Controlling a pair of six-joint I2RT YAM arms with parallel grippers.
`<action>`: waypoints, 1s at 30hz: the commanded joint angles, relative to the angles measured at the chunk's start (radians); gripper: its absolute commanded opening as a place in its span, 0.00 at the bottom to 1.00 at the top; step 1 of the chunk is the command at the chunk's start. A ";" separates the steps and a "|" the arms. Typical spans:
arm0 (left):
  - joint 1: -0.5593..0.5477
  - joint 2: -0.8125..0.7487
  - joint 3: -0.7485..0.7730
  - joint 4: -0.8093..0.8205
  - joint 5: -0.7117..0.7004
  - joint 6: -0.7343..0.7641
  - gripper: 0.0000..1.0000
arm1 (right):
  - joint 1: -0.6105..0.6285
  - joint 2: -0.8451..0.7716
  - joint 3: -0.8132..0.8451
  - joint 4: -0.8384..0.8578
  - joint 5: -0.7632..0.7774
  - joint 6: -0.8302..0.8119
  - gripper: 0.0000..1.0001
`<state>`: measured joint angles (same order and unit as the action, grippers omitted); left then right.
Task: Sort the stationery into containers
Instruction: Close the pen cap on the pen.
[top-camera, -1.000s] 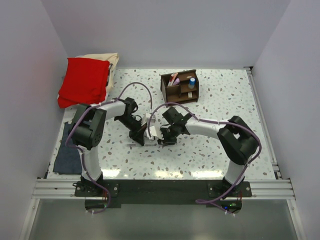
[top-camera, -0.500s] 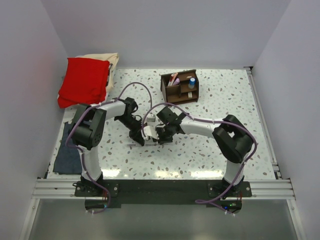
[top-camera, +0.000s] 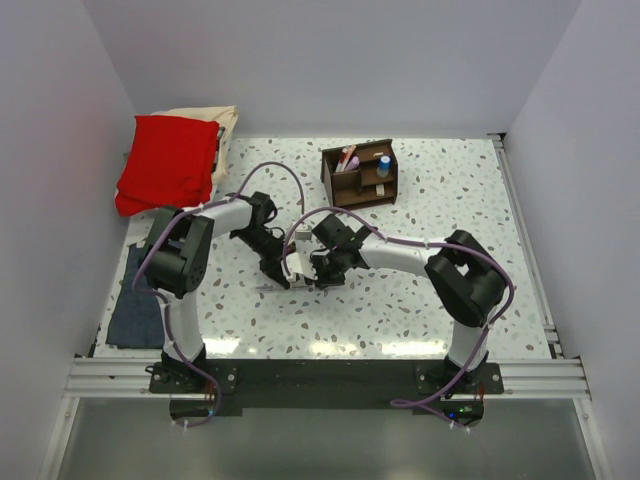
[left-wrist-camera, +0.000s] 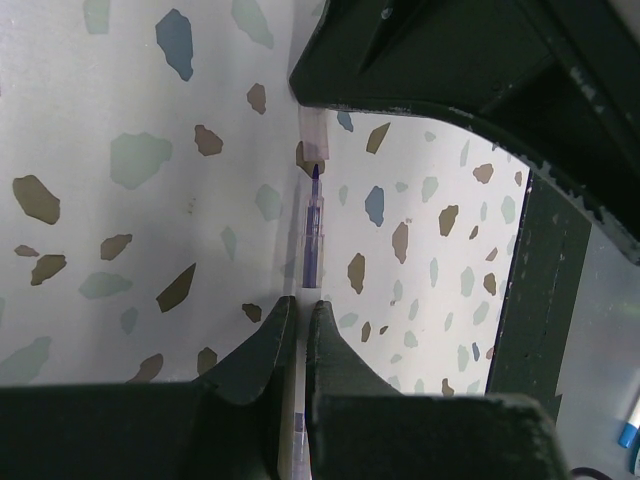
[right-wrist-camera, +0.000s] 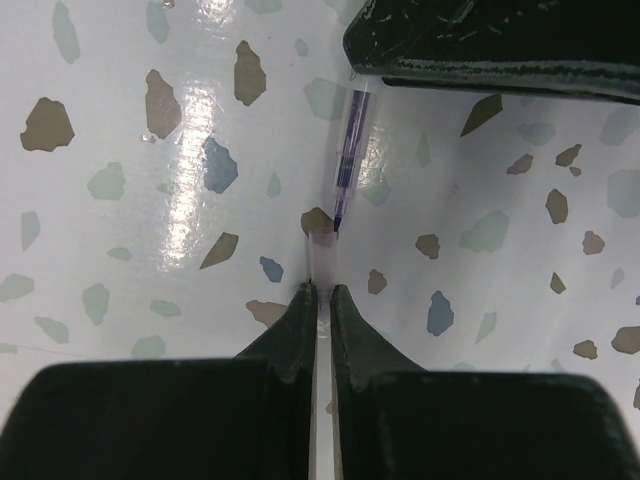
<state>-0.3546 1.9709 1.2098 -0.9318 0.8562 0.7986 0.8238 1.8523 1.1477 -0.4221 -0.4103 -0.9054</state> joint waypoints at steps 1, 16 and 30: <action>0.006 0.006 0.030 0.004 0.017 -0.010 0.00 | -0.012 -0.024 -0.002 0.005 0.024 0.036 0.00; 0.005 0.032 0.031 0.047 0.020 -0.044 0.00 | -0.017 -0.027 0.006 0.031 0.001 0.056 0.00; -0.001 0.071 0.063 0.071 0.044 -0.064 0.00 | -0.018 0.014 0.049 0.023 -0.018 0.080 0.00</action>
<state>-0.3546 2.0193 1.2362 -0.9024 0.8791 0.7410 0.8104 1.8526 1.1488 -0.4042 -0.4099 -0.8547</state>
